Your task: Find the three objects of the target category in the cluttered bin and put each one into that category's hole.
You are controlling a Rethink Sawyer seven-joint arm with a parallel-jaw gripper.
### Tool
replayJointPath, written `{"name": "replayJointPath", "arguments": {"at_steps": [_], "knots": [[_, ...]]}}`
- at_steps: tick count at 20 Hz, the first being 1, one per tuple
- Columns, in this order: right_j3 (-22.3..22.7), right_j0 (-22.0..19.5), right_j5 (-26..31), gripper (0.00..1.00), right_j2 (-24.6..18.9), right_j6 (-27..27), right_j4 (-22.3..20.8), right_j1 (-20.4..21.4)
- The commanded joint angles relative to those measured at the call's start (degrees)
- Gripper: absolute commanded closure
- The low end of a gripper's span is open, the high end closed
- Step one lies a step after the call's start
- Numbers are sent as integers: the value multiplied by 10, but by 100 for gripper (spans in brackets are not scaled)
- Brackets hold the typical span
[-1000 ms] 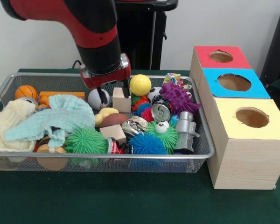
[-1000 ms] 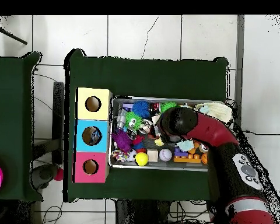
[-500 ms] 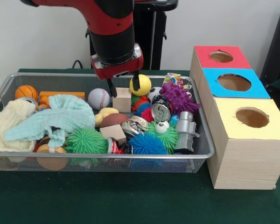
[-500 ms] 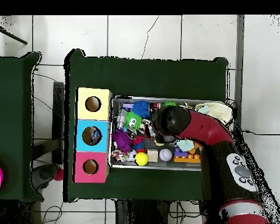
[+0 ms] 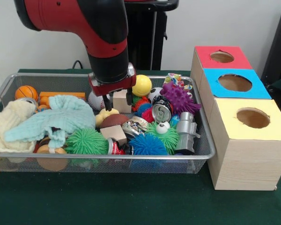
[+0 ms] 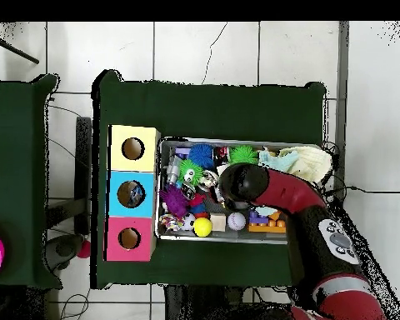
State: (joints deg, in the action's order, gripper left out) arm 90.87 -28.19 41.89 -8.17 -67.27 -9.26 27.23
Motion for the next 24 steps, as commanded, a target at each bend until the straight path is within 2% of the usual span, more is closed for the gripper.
{"name": "replayJointPath", "arguments": {"at_steps": [1, 3, 6, 11, 20, 21, 22, 24], "knots": [[25, -6, 4, 0, 4, -35, -38, -27], [25, -4, 22, 0, 6, -38, -38, -24], [21, 8, 84, 0, 20, -37, -43, -14], [24, 15, 114, 0, 32, -36, -54, -3], [14, 13, 112, 0, 43, -31, -65, -8], [13, 12, 101, 0, 44, -33, -66, -10], [16, 8, 55, 0, 44, -46, -68, -16], [28, 4, 22, 0, 52, -63, -72, -23]]}}
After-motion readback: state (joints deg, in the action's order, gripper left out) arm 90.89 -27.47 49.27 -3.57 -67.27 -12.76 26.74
